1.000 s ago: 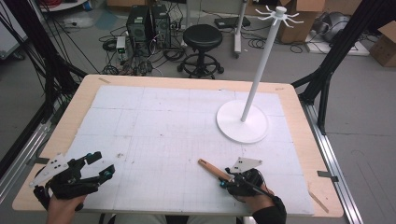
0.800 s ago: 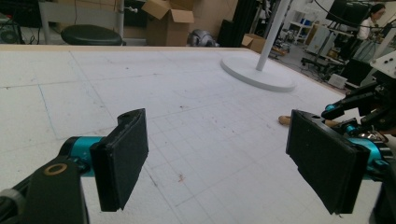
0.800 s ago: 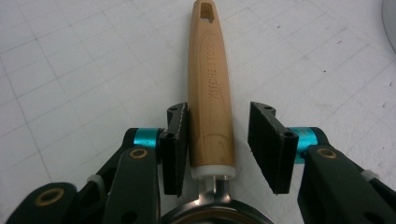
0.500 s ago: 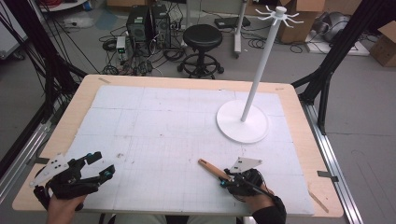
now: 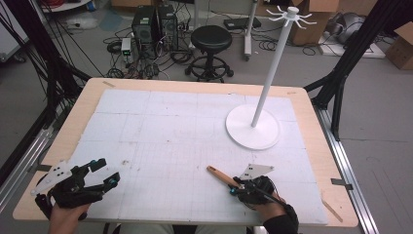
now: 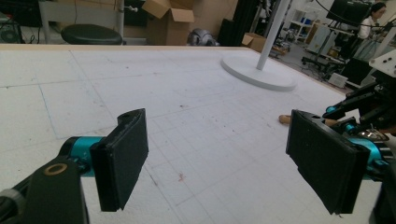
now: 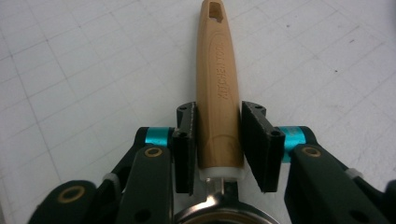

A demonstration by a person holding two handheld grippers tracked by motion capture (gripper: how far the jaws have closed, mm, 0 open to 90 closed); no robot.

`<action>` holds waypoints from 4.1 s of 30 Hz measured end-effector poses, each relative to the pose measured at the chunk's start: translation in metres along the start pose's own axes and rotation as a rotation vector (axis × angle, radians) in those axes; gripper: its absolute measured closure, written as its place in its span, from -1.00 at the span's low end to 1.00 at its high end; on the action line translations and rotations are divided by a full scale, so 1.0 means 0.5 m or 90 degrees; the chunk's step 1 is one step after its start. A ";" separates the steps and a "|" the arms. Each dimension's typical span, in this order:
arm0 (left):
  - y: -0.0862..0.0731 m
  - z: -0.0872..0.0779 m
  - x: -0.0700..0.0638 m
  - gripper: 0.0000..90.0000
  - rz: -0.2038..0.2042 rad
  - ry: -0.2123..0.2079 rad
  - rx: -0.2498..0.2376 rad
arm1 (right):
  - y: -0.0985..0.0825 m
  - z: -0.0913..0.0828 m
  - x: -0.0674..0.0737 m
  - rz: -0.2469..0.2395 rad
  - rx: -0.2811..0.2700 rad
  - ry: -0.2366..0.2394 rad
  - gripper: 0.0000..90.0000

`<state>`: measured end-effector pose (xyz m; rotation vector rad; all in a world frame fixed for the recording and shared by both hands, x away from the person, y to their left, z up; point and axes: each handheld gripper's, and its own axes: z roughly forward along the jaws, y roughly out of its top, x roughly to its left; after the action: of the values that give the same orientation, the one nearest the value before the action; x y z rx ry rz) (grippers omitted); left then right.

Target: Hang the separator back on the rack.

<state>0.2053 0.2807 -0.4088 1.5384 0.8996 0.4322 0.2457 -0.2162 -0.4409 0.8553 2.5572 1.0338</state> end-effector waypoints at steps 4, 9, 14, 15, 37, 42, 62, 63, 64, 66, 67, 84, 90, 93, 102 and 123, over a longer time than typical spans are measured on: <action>0.000 0.000 0.000 -0.53 0.000 0.000 -0.001 | -0.002 0.000 -0.003 0.004 -0.004 0.005 0.46; 0.000 -0.001 0.000 -0.53 0.000 0.000 -0.002 | -0.003 0.000 -0.005 0.004 -0.005 0.011 0.46; 0.000 -0.001 0.000 -0.53 0.000 0.000 -0.002 | -0.005 0.001 -0.009 -0.001 -0.009 0.020 0.46; 0.000 -0.001 0.000 -0.53 0.000 0.000 -0.001 | -0.006 0.001 -0.008 0.001 -0.009 0.019 0.46; 0.000 -0.001 0.000 -0.53 0.000 0.001 0.001 | -0.001 0.000 -0.005 0.004 0.000 0.011 0.49; 0.000 0.000 0.000 -0.53 0.000 0.001 0.001 | -0.001 -0.002 -0.005 0.004 -0.001 0.015 0.53; 0.000 0.000 0.000 -0.53 0.002 0.002 0.003 | 0.011 -0.026 -0.011 0.015 -0.023 0.039 0.55; 0.000 0.000 0.000 -0.53 0.002 0.002 0.003 | 0.010 -0.028 -0.012 0.019 -0.025 0.041 0.55; 0.000 0.000 0.000 -0.53 0.002 0.002 0.003 | 0.009 -0.030 -0.012 0.022 -0.027 0.044 0.55; 0.000 -0.001 0.000 -0.53 0.002 0.003 0.003 | 0.008 -0.034 -0.013 0.024 -0.035 0.049 0.55; 0.000 -0.001 0.000 -0.53 0.001 0.002 0.003 | 0.008 -0.038 -0.014 0.027 -0.040 0.049 0.55; 0.000 0.001 -0.002 -0.53 0.004 0.001 0.004 | 0.022 -0.092 -0.011 0.041 -0.144 0.050 0.55; 0.000 0.002 -0.004 -0.53 0.009 0.002 0.006 | 0.033 -0.112 -0.006 0.039 -0.188 0.049 0.56; 0.000 0.002 -0.005 -0.53 0.010 0.002 0.005 | 0.038 -0.118 -0.004 0.038 -0.202 0.050 0.56; 0.000 0.003 -0.006 -0.53 0.011 0.004 0.005 | 0.046 -0.132 -0.001 0.037 -0.230 0.053 0.56; 0.044 0.006 -0.044 -0.52 0.030 -0.029 -0.042 | 0.083 -0.139 0.029 0.019 -0.266 0.083 0.55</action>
<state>0.2001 0.2631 -0.3833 1.5053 0.8076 0.4550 0.2218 -0.2219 -0.3622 0.7306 2.2982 1.6049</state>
